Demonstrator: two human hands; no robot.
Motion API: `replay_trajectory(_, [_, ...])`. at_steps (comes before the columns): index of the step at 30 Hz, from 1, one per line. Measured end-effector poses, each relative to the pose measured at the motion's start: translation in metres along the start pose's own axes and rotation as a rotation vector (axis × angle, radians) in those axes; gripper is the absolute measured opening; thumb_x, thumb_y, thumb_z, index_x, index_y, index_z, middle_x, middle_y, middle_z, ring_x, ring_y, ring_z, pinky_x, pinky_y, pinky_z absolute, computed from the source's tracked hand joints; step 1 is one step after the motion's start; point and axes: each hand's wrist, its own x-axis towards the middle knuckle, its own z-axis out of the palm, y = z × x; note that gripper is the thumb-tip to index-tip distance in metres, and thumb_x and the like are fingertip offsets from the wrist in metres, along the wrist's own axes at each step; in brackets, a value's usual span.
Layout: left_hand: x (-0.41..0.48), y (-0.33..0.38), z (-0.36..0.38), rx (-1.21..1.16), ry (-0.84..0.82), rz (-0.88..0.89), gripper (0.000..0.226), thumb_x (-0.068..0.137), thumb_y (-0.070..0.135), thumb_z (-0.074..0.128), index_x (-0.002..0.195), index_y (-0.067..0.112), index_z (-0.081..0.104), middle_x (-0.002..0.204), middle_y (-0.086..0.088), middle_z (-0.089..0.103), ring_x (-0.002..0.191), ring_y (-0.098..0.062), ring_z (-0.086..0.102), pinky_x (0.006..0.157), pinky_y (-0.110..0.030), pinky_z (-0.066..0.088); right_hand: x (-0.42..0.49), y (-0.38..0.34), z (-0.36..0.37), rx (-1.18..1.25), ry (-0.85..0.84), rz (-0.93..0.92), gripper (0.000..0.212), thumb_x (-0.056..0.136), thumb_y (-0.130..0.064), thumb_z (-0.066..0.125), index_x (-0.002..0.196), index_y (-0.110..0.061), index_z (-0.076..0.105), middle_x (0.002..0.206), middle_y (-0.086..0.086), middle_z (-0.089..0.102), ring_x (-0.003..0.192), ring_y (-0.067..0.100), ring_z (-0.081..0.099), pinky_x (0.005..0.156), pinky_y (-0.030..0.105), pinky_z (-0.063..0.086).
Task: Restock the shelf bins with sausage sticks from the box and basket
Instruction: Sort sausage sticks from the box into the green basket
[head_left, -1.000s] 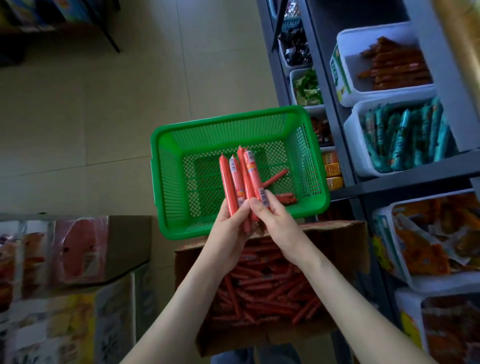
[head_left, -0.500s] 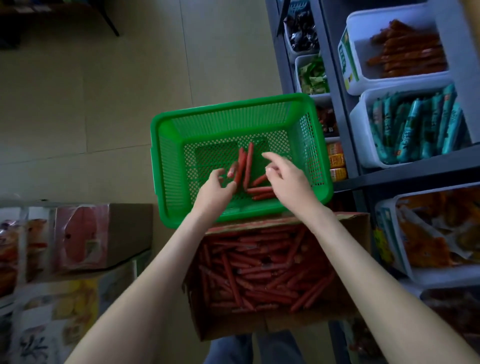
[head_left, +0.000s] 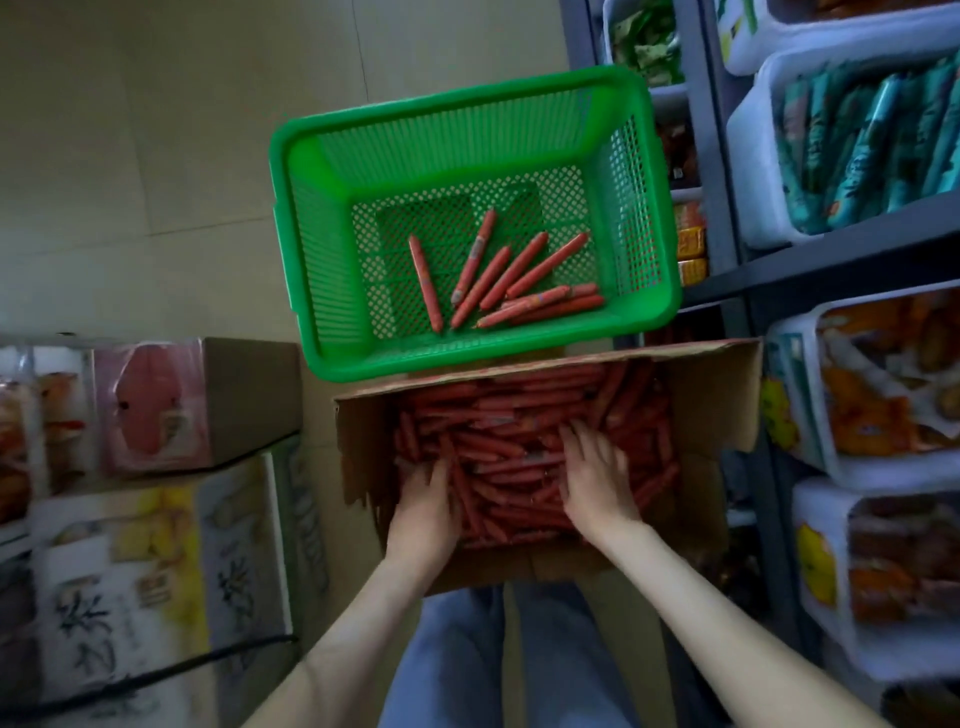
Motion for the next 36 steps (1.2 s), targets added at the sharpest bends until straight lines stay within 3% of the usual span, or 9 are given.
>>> replay_trajectory(3, [0.022, -0.017, 0.012, 0.045, -0.071, -0.143, 0.048, 0.096, 0.023, 0.041, 0.141, 0.012, 0.031, 0.148, -0.022, 0.029, 0.131, -0.041, 0.036, 0.101, -0.041, 0.039, 0.005, 0.007, 0.012, -0.083, 0.076, 0.008, 0.05, 0.076, -0.019, 0.036, 0.118, -0.004, 0.059, 0.118, 0.016, 0.061, 0.106, 0.03, 0.048, 0.079, 0.043, 0.051])
replay_trajectory(8, [0.047, -0.006, 0.036, -0.025, -0.056, -0.235, 0.061, 0.095, 0.033, 0.047, 0.143, 0.005, 0.022, 0.137, -0.027, 0.042, 0.121, -0.042, 0.048, 0.091, -0.044, 0.046, 0.004, 0.008, 0.008, -0.05, 0.199, 0.083, 0.049, 0.073, -0.005, 0.068, 0.121, -0.003, 0.058, 0.111, 0.017, 0.061, 0.099, 0.037, 0.057, 0.081, 0.047, 0.048])
replay_trajectory(11, [0.048, 0.004, 0.043, -0.102, -0.015, -0.305, 0.056, 0.092, 0.036, 0.053, 0.135, 0.005, 0.037, 0.134, -0.021, 0.049, 0.116, -0.037, 0.054, 0.09, -0.04, 0.046, -0.003, 0.016, 0.015, -0.154, 0.218, 0.128, 0.057, 0.066, -0.005, 0.074, 0.121, -0.002, 0.059, 0.106, 0.017, 0.063, 0.094, 0.036, 0.059, 0.078, 0.044, 0.049])
replay_trajectory(16, [0.043, 0.02, 0.045, -0.225, -0.024, -0.263, 0.043, 0.095, 0.028, 0.048, 0.13, 0.003, 0.045, 0.129, -0.018, 0.054, 0.117, -0.035, 0.053, 0.091, -0.032, 0.041, -0.014, 0.027, 0.014, -0.115, 0.176, 0.318, 0.051, 0.091, -0.018, 0.053, 0.139, -0.011, 0.037, 0.135, 0.014, 0.048, 0.129, 0.031, 0.038, 0.1, 0.042, 0.031])
replay_trajectory(18, [0.038, 0.034, 0.04, -0.283, -0.031, -0.213, 0.04, 0.099, 0.03, 0.043, 0.13, 0.004, 0.046, 0.125, -0.016, 0.058, 0.114, -0.033, 0.055, 0.089, -0.03, 0.041, -0.013, 0.039, 0.011, -0.036, 0.166, 0.395, 0.052, 0.094, -0.026, 0.051, 0.14, -0.01, 0.032, 0.134, 0.016, 0.05, 0.13, 0.032, 0.04, 0.102, 0.043, 0.031])
replay_trajectory(22, [0.034, 0.055, 0.034, -0.516, -0.048, -0.175, 0.031, 0.099, 0.038, 0.043, 0.106, 0.011, 0.056, 0.068, -0.003, 0.063, 0.053, -0.006, 0.062, 0.058, -0.02, 0.05, 0.0, 0.051, 0.003, 0.372, 0.133, 0.532, 0.053, 0.095, -0.033, 0.051, 0.138, -0.013, 0.028, 0.116, 0.018, 0.06, 0.101, 0.036, 0.061, 0.081, 0.042, 0.052])
replay_trajectory(24, [0.034, 0.063, 0.035, -0.68, -0.091, -0.196, 0.028, 0.097, 0.038, 0.047, 0.108, 0.014, 0.056, 0.056, -0.001, 0.056, 0.043, -0.011, 0.055, 0.051, -0.024, 0.048, 0.007, 0.052, -0.001, 0.449, 0.121, 0.551, 0.045, 0.097, -0.033, 0.048, 0.133, -0.011, 0.033, 0.112, 0.016, 0.062, 0.097, 0.036, 0.063, 0.078, 0.041, 0.053])
replay_trajectory(31, [0.031, 0.081, 0.035, -1.147, -0.233, -0.288, 0.01, 0.097, 0.017, 0.052, 0.105, 0.013, 0.056, 0.077, -0.006, 0.07, 0.062, -0.015, 0.067, 0.059, -0.027, 0.056, 0.013, 0.046, -0.012, 0.722, 0.034, 0.63, 0.03, 0.095, -0.029, 0.047, 0.115, -0.009, 0.056, 0.103, 0.012, 0.066, 0.098, 0.031, 0.062, 0.079, 0.032, 0.047])
replay_trajectory(36, [0.032, 0.079, 0.033, -1.374, -0.316, -0.321, 0.023, 0.096, 0.021, 0.053, 0.114, 0.007, 0.057, 0.09, -0.008, 0.072, 0.082, -0.02, 0.071, 0.073, -0.033, 0.057, -0.033, 0.013, -0.015, 0.821, -0.211, 0.226, 0.028, 0.093, -0.015, 0.055, 0.12, -0.01, 0.056, 0.111, 0.01, 0.064, 0.106, 0.024, 0.059, 0.09, 0.032, 0.043])
